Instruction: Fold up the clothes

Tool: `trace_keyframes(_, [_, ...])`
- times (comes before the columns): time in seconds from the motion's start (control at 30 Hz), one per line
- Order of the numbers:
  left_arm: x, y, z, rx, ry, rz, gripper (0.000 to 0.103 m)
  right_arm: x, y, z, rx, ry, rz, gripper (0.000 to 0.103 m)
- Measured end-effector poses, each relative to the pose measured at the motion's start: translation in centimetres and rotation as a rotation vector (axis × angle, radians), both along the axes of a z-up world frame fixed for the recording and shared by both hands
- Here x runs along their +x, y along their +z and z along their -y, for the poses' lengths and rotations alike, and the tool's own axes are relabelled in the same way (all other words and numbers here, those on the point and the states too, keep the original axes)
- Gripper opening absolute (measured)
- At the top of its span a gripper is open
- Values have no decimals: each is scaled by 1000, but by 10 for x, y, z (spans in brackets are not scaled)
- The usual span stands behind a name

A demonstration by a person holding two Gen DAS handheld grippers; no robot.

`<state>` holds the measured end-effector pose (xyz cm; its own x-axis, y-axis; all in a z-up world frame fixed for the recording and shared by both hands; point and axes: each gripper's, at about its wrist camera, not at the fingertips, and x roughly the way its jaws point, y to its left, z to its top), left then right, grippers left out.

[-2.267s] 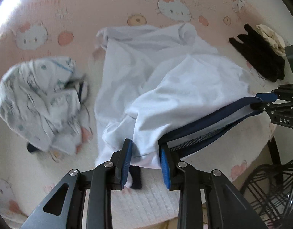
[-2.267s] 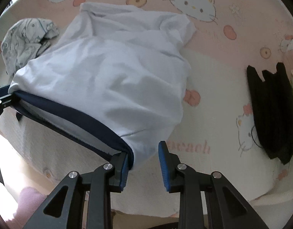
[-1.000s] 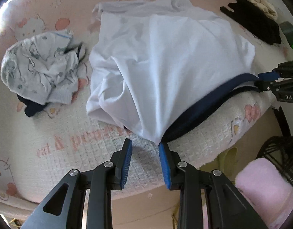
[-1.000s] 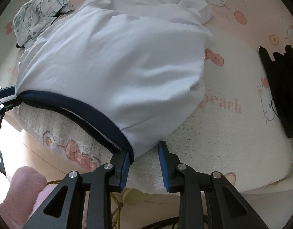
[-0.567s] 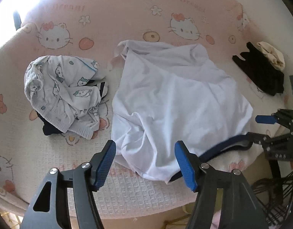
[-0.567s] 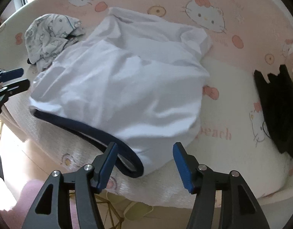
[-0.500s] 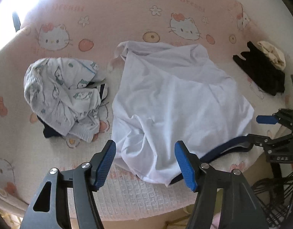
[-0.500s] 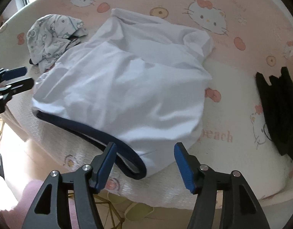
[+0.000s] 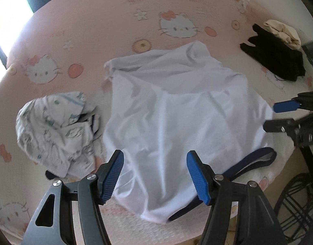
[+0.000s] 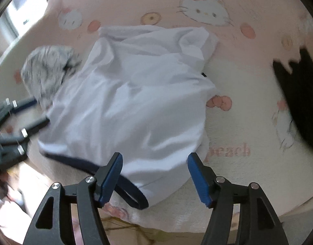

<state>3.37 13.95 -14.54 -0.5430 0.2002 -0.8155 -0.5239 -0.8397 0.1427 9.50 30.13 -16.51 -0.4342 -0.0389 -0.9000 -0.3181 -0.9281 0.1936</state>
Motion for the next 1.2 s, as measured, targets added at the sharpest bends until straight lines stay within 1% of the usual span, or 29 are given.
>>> trace_keyframes(0.07, [-1, 0, -8, -3, -20, 5, 62, 4, -5, -14, -119, -34, -13, 70])
trace_keyframes(0.13, [-1, 0, -16, -12, -43, 8, 62, 11, -12, -27, -244, -70, -36, 70])
trace_keyframes(0.27, [-2, 0, -31, -19, -89, 14, 62, 25, -27, -49, -430, -170, -64, 72])
trace_keyframes(0.37, [-2, 1, -43, -32, -123, -1, 62, 36, -39, -63, -533, -266, -88, 72])
trace_keyframes(0.43, [-2, 3, -50, -26, -146, -5, 62, 42, -46, -72, -592, -320, -105, 72])
trace_keyframes(0.53, [-5, 4, -57, 0, -172, 26, 62, 47, -59, -83, -671, -396, -118, 72])
trace_keyframes(0.6, [-9, 3, -63, 14, -190, 60, 62, 48, -67, -90, -724, -433, -140, 72])
trace_keyframes(0.77, [-25, -3, -73, 94, -181, 179, 62, 38, -85, -97, -854, -499, -183, 72])
trace_keyframes(0.83, [-32, -6, -74, 128, -161, 238, 62, 36, -85, -97, -871, -516, -200, 60])
trace_keyframes(0.87, [-36, -10, -74, 157, -151, 291, 62, 34, -82, -95, -871, -517, -208, 48])
trace_keyframes(0.9, [-39, -13, -74, 185, -147, 349, 62, 33, -80, -94, -872, -518, -215, 41])
trace_keyframes(0.93, [-41, -17, -73, 214, -144, 405, 62, 30, -76, -92, -866, -505, -222, 39])
trace_keyframes(0.97, [-43, -19, -72, 239, -135, 442, 62, 27, -71, -89, -857, -483, -228, 35])
trace_keyframes(1.0, [-42, -20, -72, 243, -134, 445, 62, 23, -65, -86, -848, -460, -235, 32])
trace_keyframes(1.07, [-38, -20, -73, 242, -134, 441, 62, 15, -54, -81, -830, -415, -247, 30])
trace_keyframes(1.17, [-30, -16, -78, 245, -164, 420, 62, 4, -38, -72, -802, -347, -266, 28])
trace_keyframes(1.2, [-28, -15, -79, 256, -168, 419, 62, 0, -32, -69, -792, -325, -272, 25])
